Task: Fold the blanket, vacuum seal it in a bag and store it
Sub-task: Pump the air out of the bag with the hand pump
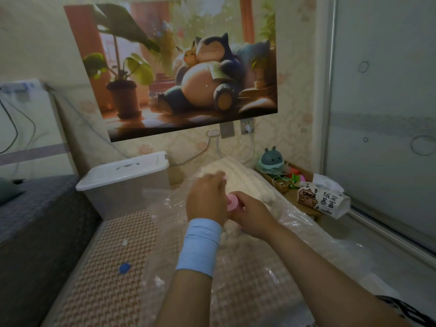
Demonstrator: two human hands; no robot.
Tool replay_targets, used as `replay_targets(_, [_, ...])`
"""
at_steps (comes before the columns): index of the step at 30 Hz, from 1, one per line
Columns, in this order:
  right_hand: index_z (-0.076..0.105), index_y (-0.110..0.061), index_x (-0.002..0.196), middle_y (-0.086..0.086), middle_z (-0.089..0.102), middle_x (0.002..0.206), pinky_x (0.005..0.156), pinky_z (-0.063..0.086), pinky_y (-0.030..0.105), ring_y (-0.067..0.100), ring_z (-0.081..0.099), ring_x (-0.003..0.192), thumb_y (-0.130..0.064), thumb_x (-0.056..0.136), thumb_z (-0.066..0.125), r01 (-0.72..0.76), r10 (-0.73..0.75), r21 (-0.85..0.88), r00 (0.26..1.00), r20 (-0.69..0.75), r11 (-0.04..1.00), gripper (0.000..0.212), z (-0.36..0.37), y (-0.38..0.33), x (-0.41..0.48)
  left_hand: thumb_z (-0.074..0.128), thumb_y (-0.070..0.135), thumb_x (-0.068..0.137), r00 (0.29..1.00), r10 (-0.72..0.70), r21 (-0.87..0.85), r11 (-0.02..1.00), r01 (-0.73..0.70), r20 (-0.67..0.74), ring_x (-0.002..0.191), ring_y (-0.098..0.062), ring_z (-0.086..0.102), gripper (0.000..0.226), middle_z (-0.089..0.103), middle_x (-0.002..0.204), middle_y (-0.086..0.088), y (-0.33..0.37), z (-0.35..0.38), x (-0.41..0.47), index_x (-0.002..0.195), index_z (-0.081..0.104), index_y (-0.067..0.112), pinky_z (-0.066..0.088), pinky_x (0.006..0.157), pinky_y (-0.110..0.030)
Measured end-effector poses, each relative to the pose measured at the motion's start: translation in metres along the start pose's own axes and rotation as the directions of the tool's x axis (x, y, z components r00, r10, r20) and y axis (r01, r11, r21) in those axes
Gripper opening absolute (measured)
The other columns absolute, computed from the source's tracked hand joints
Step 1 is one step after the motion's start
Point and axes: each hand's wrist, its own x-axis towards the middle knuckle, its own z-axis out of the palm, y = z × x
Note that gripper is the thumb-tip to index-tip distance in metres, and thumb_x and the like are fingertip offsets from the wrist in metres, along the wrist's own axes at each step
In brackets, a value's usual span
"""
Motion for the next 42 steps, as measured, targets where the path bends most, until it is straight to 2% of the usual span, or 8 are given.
replay_targets(5, [0.062,-0.037,0.11,-0.019,0.068,0.098,0.073,0.044,0.016,-0.007,0.06,0.089,-0.037,0.077,0.08,-0.013,0.013,0.009,1.0,-0.026,1.0,0.038,-0.007,0.005,0.001,0.057,0.014,0.094,0.815,0.211,0.029,0.972,-0.233,-0.539,0.08,-0.026,0.053,0.019,0.068,0.089,-0.006,0.002,-0.039,0.019,0.106,0.071,0.009,0.037,0.074,-0.027])
replay_targets(9, [0.062,-0.036,0.111,-0.016,0.068,0.099,0.073,0.045,0.021,-0.002,0.06,0.088,-0.038,0.078,0.079,-0.011,0.012,-0.04,1.0,0.02,0.999,0.038,-0.003,0.002,0.002,0.052,0.021,0.097,0.994,0.037,-0.126,0.991,-0.05,-0.104,0.09,-0.028,0.059,0.025,0.066,0.099,-0.008,-0.015,0.001,0.006,0.114,0.068,0.018,0.046,0.078,-0.031])
replay_targets(13, [0.064,-0.033,0.11,-0.013,0.069,0.095,0.071,0.046,0.026,0.005,0.063,0.086,-0.043,0.082,0.073,0.008,-0.003,-0.103,0.999,0.048,0.995,0.031,-0.001,-0.003,0.001,0.05,0.027,0.097,0.931,-0.093,-0.128,0.981,0.146,0.353,0.097,-0.029,0.06,0.023,0.063,0.105,-0.01,-0.021,0.03,-0.006,0.113,0.066,0.022,0.048,0.083,-0.036])
replay_targets(16, [0.062,-0.037,0.108,-0.017,0.068,0.096,0.072,0.045,0.023,-0.001,0.06,0.086,-0.043,0.076,0.078,-0.014,0.016,-0.082,1.0,0.025,0.997,0.036,-0.005,0.0,0.004,0.049,0.025,0.098,0.999,-0.007,-0.126,0.992,0.012,0.042,0.092,-0.027,0.061,0.025,0.065,0.102,-0.007,-0.009,0.005,0.005,0.112,0.067,0.018,0.049,0.081,-0.035])
replay_targets(21, [0.06,-0.042,0.107,-0.019,0.068,0.099,0.077,0.048,0.024,-0.001,0.061,0.091,-0.045,0.073,0.08,-0.022,0.024,-0.06,0.999,0.039,0.998,0.04,-0.012,0.004,0.011,0.054,0.019,0.097,0.892,0.12,-0.099,0.979,-0.18,-0.436,0.089,-0.019,0.057,0.022,0.067,0.098,-0.003,-0.002,-0.044,0.023,0.111,0.069,0.012,0.037,0.078,-0.02])
replay_targets(29, [0.06,-0.036,0.113,-0.013,0.07,0.099,0.078,0.051,0.03,0.007,0.064,0.089,-0.05,0.075,0.077,0.03,-0.011,-0.17,0.994,0.109,0.985,0.045,-0.006,-0.001,0.017,0.049,0.022,0.097,0.947,-0.079,-0.15,0.98,0.131,0.311,0.104,-0.029,0.06,0.028,0.064,0.114,-0.011,-0.022,0.033,-0.002,0.12,0.065,0.017,0.046,0.09,-0.033])
replay_targets(37, [0.059,-0.043,0.113,-0.019,0.069,0.102,0.083,0.05,0.026,0.0,0.062,0.095,-0.051,0.074,0.078,-0.007,0.013,-0.09,0.998,0.065,0.996,0.044,-0.015,0.009,0.02,0.053,0.02,0.098,0.885,0.117,-0.074,0.983,-0.167,-0.45,0.093,-0.02,0.058,0.025,0.069,0.102,-0.004,0.0,-0.039,0.037,0.115,0.068,0.012,0.034,0.082,-0.016])
replay_targets(42, [0.058,-0.041,0.118,-0.018,0.069,0.103,0.08,0.05,0.027,0.003,0.062,0.093,-0.054,0.075,0.075,0.015,-0.007,-0.12,0.998,0.064,0.993,0.047,-0.007,0.008,0.02,0.048,0.019,0.099,0.988,-0.06,-0.148,0.986,0.081,0.145,0.098,-0.027,0.061,0.03,0.066,0.107,-0.012,-0.018,0.02,0.017,0.124,0.063,0.016,0.04,0.082,-0.023])
